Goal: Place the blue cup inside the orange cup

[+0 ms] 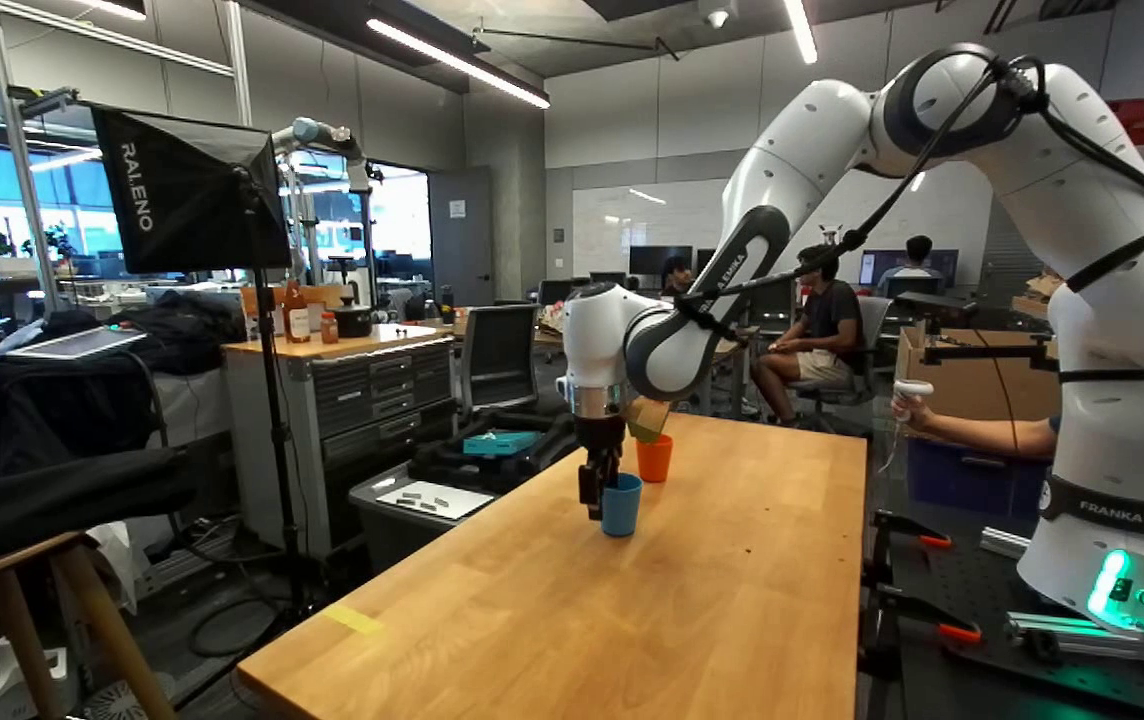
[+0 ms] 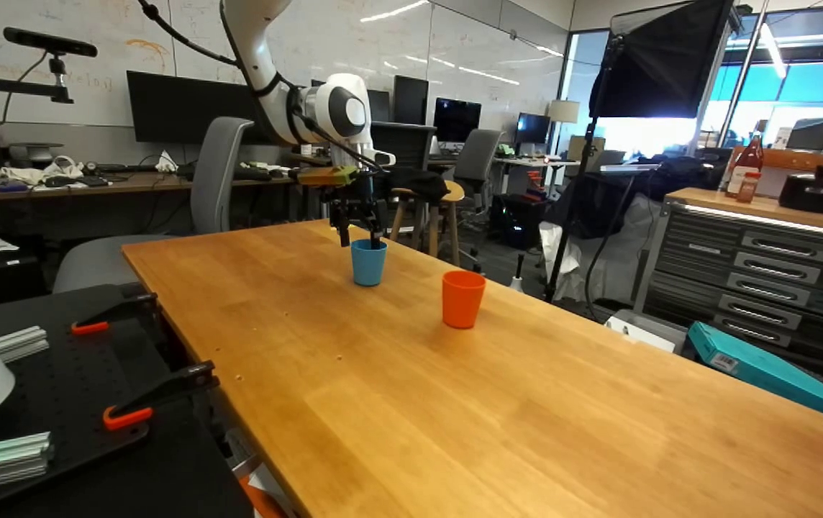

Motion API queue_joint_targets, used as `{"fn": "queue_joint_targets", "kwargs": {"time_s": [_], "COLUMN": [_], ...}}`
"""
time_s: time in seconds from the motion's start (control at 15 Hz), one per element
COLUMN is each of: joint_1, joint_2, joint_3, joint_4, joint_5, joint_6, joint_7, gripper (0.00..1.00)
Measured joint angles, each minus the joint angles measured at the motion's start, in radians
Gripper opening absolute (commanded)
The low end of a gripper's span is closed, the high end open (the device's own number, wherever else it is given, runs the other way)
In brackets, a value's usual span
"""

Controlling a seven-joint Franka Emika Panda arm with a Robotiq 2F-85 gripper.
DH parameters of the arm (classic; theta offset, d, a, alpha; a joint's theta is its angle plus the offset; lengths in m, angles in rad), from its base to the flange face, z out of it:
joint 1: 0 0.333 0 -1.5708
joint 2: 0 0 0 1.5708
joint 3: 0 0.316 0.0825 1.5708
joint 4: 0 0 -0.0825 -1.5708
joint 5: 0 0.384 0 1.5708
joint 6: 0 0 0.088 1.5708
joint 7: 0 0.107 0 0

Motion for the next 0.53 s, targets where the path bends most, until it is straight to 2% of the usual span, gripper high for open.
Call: {"fn": "queue_joint_targets", "kwargs": {"time_s": [0.07,0.13,0.2,0.53], "joint_1": [0.009,0.015,0.019,0.021], "joint_2": [0.022,0.040,0.053,0.067], "joint_3": [-0.004,-0.008,-0.010,-0.020], "joint_4": [0.019,0.036,0.050,0.093], "joint_5": [0.002,0.007,0.013,0.037], "joint_6": [0.000,-0.001,-0.001,-0.007], "joint_7": [0.001,0.001,0.001,0.001], "gripper": [0.71,0.64,0.54,0.16]}}
